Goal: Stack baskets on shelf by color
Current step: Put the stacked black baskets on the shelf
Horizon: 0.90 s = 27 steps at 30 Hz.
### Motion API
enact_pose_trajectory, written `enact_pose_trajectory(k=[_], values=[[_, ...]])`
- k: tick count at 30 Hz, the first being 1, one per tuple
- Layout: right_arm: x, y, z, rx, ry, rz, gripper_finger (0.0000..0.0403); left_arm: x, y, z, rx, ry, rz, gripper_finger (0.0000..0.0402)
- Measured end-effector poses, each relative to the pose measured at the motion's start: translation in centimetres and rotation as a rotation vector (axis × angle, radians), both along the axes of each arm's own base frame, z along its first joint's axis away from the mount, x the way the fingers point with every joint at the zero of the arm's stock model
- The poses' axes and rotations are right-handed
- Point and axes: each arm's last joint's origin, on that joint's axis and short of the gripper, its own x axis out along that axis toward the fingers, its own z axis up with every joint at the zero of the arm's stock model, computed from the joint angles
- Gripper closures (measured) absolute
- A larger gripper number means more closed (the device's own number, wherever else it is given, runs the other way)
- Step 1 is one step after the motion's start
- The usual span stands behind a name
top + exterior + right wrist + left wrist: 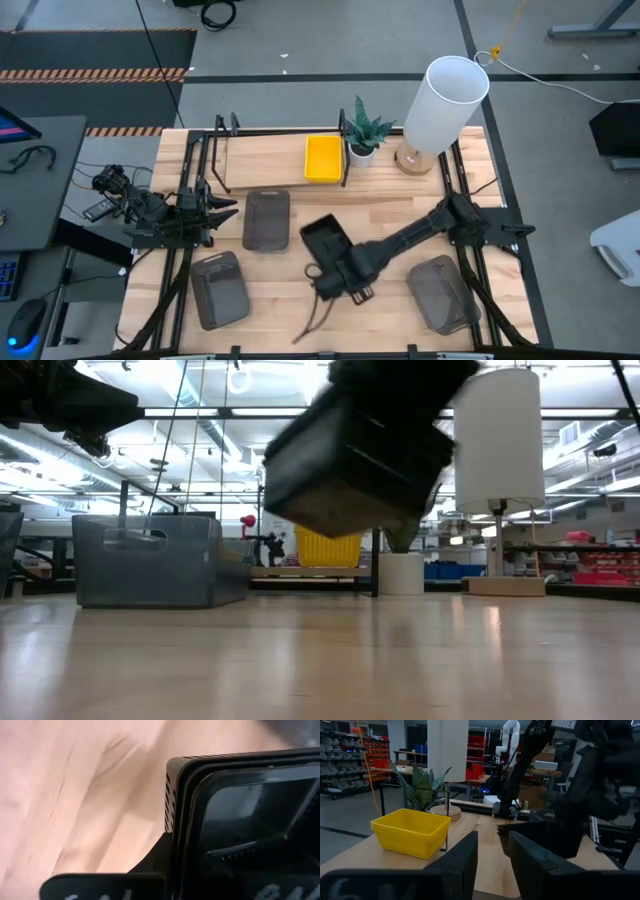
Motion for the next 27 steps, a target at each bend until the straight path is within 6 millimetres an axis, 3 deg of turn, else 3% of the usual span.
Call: enact_pose_trajectory(k=[13,20,27], values=[[4.9,-7.9,5.1,-0.055,-0.318,-0.133,0.0387,0.0,0.0,0.0,0.000,0.000,0.000,0.0285],[7.3,-14.9,6.2,-0.047,-0.490,-0.263,0.0387,0.0,0.0,0.0,0.000,0.000,0.000,0.0285],[8.3,-21.3,7.1,-0.044,-0.620,-0.342,0.0387,0.0,0.0,0.0,0.000,0.000,0.000,0.0285]])
